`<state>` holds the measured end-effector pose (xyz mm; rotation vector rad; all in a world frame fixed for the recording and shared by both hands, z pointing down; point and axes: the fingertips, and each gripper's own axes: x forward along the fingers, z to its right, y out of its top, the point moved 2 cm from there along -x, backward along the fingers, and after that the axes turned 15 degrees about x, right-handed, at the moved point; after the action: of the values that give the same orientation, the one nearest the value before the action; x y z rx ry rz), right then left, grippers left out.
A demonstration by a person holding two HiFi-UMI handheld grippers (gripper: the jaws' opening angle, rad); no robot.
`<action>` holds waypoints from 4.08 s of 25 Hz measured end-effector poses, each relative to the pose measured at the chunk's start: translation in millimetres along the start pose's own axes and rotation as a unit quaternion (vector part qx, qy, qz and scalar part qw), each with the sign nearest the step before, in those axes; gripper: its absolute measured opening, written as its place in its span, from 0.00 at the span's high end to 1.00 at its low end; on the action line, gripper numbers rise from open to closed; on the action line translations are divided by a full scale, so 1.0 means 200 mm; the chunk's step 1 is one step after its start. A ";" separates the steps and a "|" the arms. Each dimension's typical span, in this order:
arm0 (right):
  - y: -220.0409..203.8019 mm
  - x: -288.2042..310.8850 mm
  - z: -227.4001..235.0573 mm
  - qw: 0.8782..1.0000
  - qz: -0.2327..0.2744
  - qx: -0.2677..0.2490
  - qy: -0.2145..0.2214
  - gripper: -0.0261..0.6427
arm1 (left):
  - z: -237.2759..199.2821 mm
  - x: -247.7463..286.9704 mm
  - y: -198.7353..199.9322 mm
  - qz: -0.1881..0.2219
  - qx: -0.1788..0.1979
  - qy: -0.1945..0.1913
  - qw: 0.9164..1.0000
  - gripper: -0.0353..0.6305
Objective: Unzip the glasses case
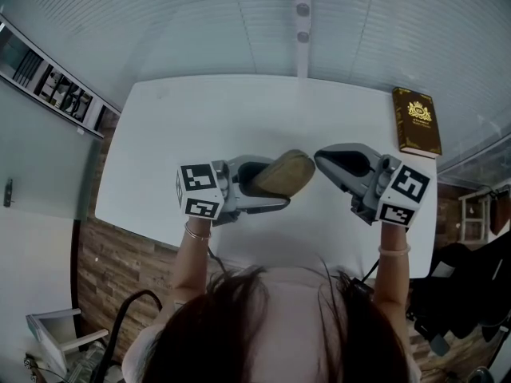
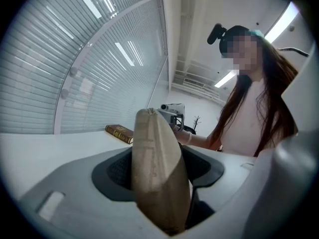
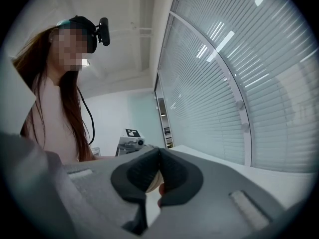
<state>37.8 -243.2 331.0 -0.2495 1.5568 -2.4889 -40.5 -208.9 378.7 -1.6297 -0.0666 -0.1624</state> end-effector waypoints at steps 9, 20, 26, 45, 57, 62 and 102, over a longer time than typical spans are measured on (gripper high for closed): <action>-0.01 0.01 0.03 1.000 -0.004 0.003 -0.010 0.96 | -0.01 -0.03 0.02 0.049 -0.029 -0.004 0.998 0.51; -0.01 -0.01 0.04 1.000 0.007 0.011 -0.019 0.96 | -0.03 -0.06 0.06 0.102 -0.048 -0.007 0.994 0.51; -0.02 -0.01 0.04 0.999 0.016 0.014 -0.024 0.96 | -0.05 -0.08 0.08 0.135 -0.064 -0.009 0.989 0.51; -0.03 -0.01 0.06 0.998 0.041 0.025 -0.035 0.96 | -0.12 -0.07 0.12 0.229 -0.122 0.006 0.966 0.51; -0.06 -0.02 0.09 0.997 0.048 0.037 -0.045 0.96 | -0.17 -0.05 0.11 0.255 -0.161 0.023 0.953 0.51; -0.08 -0.03 0.11 0.997 0.047 0.042 -0.050 0.96 | -0.19 -0.04 0.10 0.260 -0.175 0.034 0.949 0.51; -0.27 0.00 0.03 0.994 0.036 0.091 -0.054 0.96 | -0.23 -0.08 0.08 0.339 -0.304 0.081 0.887 0.51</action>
<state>34.4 -225.9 381.6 -0.2900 1.2669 -2.4964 -57.0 -255.3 362.7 -2.1538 0.7486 0.2502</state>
